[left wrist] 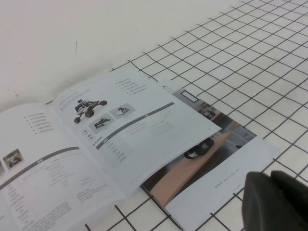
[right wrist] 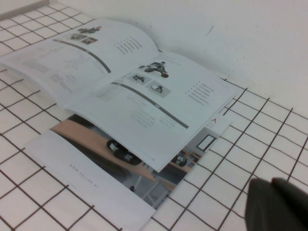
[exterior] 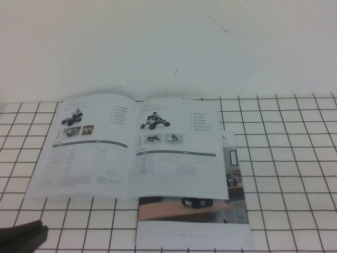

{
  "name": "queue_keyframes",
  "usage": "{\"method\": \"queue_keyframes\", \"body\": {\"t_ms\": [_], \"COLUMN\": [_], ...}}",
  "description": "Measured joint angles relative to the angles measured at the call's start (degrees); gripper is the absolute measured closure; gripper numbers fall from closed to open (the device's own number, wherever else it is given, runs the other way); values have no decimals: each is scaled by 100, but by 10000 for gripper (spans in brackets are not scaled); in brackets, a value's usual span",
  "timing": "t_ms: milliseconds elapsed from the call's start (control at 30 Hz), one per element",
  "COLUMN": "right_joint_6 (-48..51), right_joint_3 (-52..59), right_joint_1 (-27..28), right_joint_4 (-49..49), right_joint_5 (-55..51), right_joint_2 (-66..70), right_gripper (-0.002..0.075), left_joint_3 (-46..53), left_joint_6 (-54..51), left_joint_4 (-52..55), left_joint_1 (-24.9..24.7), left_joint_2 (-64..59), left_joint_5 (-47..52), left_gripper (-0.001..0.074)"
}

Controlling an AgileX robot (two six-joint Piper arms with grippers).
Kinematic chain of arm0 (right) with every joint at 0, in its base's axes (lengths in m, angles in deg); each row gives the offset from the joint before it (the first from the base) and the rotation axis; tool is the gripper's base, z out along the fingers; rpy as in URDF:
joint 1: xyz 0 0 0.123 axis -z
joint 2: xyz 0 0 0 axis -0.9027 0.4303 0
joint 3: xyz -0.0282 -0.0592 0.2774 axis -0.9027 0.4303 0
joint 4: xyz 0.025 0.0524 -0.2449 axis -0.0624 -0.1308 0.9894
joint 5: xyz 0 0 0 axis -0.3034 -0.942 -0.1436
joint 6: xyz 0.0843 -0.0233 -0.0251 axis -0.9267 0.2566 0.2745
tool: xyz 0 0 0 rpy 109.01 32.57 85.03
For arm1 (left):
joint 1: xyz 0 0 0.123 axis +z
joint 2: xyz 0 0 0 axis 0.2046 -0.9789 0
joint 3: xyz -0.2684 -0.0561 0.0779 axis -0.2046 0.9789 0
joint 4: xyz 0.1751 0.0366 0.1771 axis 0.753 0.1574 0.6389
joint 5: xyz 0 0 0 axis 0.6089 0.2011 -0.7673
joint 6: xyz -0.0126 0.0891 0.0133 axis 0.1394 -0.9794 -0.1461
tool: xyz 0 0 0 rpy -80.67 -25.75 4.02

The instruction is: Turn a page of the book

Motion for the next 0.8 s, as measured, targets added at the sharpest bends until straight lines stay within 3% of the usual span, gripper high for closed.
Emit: {"method": "queue_keyframes", "body": {"t_ms": [267,500,633,800], "right_joint_6": [22,32,32,32], "right_joint_3": [0,0,0,0], "right_joint_1": [0,0,0,0], "right_joint_4": [-19,-19,-19,-19], "right_joint_5": [0,0,0,0], "right_joint_2": [0,0,0,0], "right_gripper": [728,728,728,728], "left_joint_3": [9,912,1707,2689], "left_joint_6": [51,1496,2617,3081], "left_joint_4": [60,1398,2320,2659], "left_joint_1": [0,25,368,1033], "left_joint_2": [0,385,866,1619], "left_joint_5": [-181,-1849,-1943,-1879], "left_gripper": [737,737,737,737]}}
